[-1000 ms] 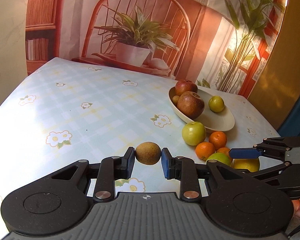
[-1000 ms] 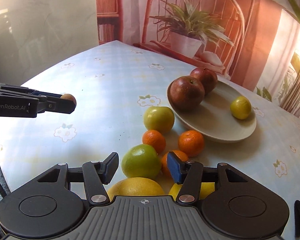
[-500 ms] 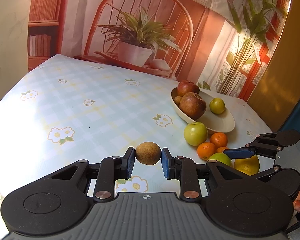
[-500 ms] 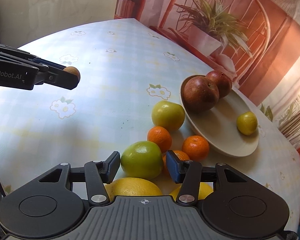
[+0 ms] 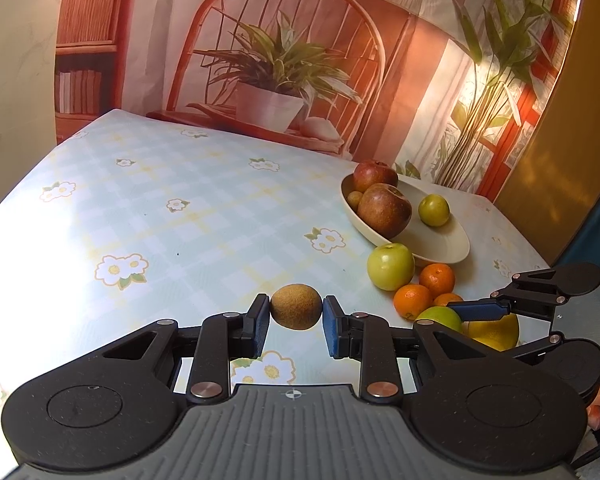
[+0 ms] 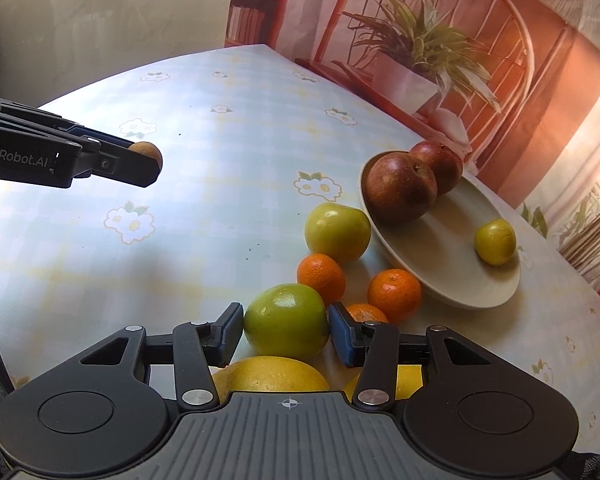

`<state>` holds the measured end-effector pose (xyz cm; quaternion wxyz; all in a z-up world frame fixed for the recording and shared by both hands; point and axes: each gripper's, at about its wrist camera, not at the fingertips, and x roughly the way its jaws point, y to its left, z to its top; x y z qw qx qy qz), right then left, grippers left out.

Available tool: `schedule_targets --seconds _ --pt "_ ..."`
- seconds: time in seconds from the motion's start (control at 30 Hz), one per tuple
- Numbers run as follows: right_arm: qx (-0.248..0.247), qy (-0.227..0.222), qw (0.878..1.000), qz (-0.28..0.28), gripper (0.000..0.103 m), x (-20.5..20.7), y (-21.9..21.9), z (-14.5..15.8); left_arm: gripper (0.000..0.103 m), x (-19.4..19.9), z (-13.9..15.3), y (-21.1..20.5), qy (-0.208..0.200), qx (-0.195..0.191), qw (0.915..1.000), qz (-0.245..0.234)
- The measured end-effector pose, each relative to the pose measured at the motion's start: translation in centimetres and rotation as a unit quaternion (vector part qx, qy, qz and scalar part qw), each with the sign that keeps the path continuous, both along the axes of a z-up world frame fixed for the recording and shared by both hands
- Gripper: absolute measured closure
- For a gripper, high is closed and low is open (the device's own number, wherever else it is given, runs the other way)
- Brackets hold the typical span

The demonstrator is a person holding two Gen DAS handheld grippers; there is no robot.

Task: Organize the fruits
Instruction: 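Lift the brown fruit with the left gripper while the right gripper grasps the green lime, then carry the brown fruit onto the plate with the left gripper while the right gripper carries the lime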

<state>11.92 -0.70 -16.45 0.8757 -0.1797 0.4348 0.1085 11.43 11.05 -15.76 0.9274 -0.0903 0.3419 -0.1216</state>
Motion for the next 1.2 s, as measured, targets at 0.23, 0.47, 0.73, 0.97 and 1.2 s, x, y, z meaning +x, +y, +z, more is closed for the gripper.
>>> schedule_targets --seconds 0.23,0.47,0.73,0.97,1.2 --pt "0.017 -0.005 1.0 0.002 0.06 -0.2 0.1 0.1 0.073 0.0 0.0 -0.1 0.0 0.001 1.0 0.0" --pt "0.052 -0.022 0.998 -0.003 0.06 -0.3 -0.3 1.1 0.073 0.1 0.4 -0.4 -0.002 0.001 1.0 -0.002" --pt "0.095 -0.069 0.993 -0.034 0.06 0.4 -2.8 4.3 0.073 1.2 3.8 -0.8 -0.039 0.0 0.9991 -0.016" --pt "0.108 -0.105 0.986 -0.078 0.06 1.2 -7.8 6.1 0.073 2.9 7.0 -2.1 -0.067 0.003 0.9972 -0.031" --pt "0.112 -0.114 0.98 -0.115 0.06 2.7 -13.1 6.4 0.073 6.4 7.9 -4.8 -0.074 0.032 0.9952 -0.056"
